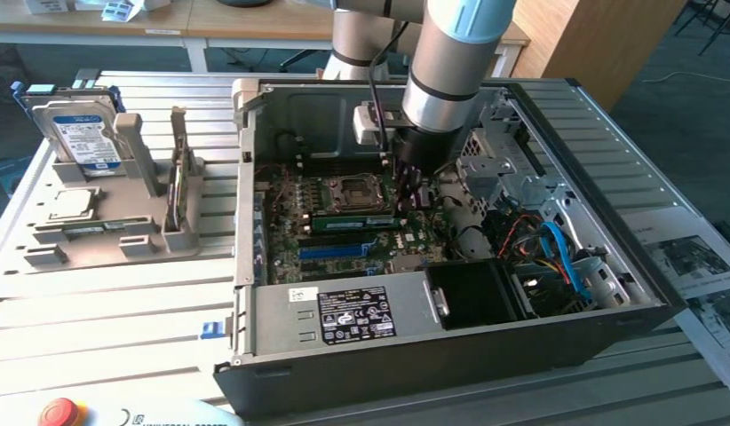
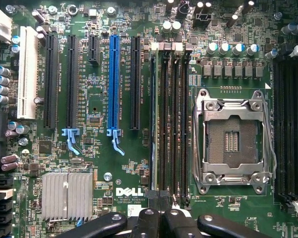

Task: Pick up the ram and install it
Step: 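Press down the ram until it locks into place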

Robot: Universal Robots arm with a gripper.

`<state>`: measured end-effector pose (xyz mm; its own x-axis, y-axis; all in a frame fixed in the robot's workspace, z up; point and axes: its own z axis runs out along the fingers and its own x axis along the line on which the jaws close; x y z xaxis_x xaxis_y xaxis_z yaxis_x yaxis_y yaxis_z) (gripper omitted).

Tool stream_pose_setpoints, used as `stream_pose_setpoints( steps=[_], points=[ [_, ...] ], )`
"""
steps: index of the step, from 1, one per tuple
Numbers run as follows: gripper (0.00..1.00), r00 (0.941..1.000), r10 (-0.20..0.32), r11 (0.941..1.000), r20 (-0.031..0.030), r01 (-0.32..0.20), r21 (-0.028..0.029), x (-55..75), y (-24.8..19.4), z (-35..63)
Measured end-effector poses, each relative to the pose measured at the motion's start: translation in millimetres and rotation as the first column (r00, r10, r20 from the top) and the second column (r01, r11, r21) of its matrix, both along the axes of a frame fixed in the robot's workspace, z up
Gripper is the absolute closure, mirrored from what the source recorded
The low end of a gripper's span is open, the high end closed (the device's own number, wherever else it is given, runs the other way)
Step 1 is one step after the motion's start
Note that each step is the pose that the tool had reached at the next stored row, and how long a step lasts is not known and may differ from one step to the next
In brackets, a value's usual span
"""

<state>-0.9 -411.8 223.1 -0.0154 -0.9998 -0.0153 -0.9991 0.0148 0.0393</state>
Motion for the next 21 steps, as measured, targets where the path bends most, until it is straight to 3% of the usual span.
stream_pose_setpoints(
  steps=[10,21],
  points=[
    [0.89,1.0,0.0,1.0,-0.0004,0.0,0.001,0.0,0.1,0.4],
    [0.89,1.0,0.0,1.0,-0.0052,0.0,-0.0001,0.0,0.0,16.9]
  ],
)
